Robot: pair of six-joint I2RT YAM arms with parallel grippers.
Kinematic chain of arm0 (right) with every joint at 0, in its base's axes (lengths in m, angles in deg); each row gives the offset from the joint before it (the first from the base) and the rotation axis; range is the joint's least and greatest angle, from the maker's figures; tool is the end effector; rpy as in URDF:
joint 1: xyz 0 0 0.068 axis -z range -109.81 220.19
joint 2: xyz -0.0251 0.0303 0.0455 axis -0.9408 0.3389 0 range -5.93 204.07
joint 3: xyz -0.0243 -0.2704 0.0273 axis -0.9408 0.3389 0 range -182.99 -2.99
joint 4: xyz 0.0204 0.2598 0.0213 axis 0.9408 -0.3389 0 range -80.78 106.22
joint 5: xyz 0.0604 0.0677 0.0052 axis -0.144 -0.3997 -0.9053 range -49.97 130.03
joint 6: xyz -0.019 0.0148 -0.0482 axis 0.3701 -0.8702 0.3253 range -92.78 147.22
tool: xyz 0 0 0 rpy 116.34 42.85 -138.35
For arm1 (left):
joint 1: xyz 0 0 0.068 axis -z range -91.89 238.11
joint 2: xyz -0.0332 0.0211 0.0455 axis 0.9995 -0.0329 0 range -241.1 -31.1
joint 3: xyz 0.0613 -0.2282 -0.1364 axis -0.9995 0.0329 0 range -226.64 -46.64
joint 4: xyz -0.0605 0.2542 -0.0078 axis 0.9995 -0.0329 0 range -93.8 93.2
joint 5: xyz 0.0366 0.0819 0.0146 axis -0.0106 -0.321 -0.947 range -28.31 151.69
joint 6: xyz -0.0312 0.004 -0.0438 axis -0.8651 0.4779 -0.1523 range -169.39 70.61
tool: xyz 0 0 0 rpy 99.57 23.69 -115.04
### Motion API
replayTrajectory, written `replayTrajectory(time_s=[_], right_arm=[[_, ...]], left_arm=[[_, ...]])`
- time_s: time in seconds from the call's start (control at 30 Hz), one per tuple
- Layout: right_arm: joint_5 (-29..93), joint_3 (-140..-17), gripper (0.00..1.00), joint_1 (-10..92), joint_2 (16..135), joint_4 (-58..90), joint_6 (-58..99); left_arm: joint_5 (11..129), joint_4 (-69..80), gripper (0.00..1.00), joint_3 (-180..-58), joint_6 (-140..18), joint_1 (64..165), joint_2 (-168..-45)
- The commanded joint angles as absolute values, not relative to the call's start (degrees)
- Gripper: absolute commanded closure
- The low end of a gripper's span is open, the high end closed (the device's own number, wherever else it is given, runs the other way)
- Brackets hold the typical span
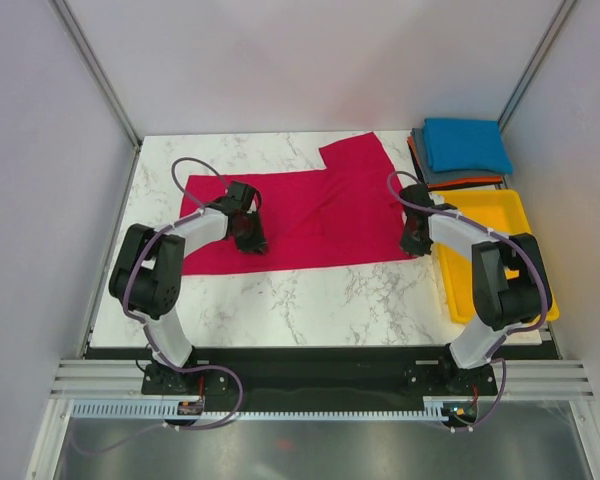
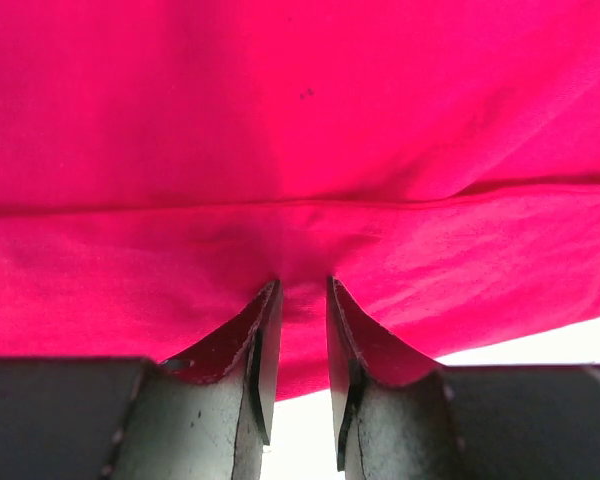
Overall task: Fold and stack the t-shirts
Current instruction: Fold the tshirt
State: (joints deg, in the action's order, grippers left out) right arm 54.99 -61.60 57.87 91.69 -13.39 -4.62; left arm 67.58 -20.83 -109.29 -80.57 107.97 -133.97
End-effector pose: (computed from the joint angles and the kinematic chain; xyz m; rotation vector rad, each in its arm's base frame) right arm 0.3172 0.0600 0.1667 0.5230 2.6463 -0.1369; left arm 0.3299 -0.1230 0.1601 -0.2393 2.7419 -0.3988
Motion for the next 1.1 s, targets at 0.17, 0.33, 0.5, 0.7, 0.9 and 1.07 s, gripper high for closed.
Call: replayTrajectory(time_s=[0.17, 0.33, 0.5, 0.7, 0.9, 1.07], right_arm=[[58.4, -54.8, 0.8, 57.9, 86.0, -12.9, -5.8], [59.2, -54.9, 0.8, 58.0, 84.4, -14.0, -5.1], [57.4, -53.5, 0.8, 57.9, 82.8, -14.3, -5.7], [54.4, -58.0, 0.75, 58.0, 78.9, -16.6, -4.2], [52.6, -71.6, 0.67, 58.0, 79.4, -20.3, -1.1], [48.3, -80.8, 0.65, 57.9, 84.3, -13.8, 1.7]], left_arm=[[59.1, -20.6, 0.67, -104.3, -85.2, 108.2, -131.6], [58.7, -20.7, 0.64, -104.2, -86.6, 108.2, -127.9], [63.3, -21.0, 0.61, -106.5, -85.8, 108.1, -122.3], [71.1, -21.1, 0.57, -110.5, -84.2, 104.6, -119.3], [76.5, -21.9, 0.53, -116.2, -83.4, 93.8, -119.3], [76.8, -21.9, 0.52, -122.8, -83.0, 86.0, -125.1]])
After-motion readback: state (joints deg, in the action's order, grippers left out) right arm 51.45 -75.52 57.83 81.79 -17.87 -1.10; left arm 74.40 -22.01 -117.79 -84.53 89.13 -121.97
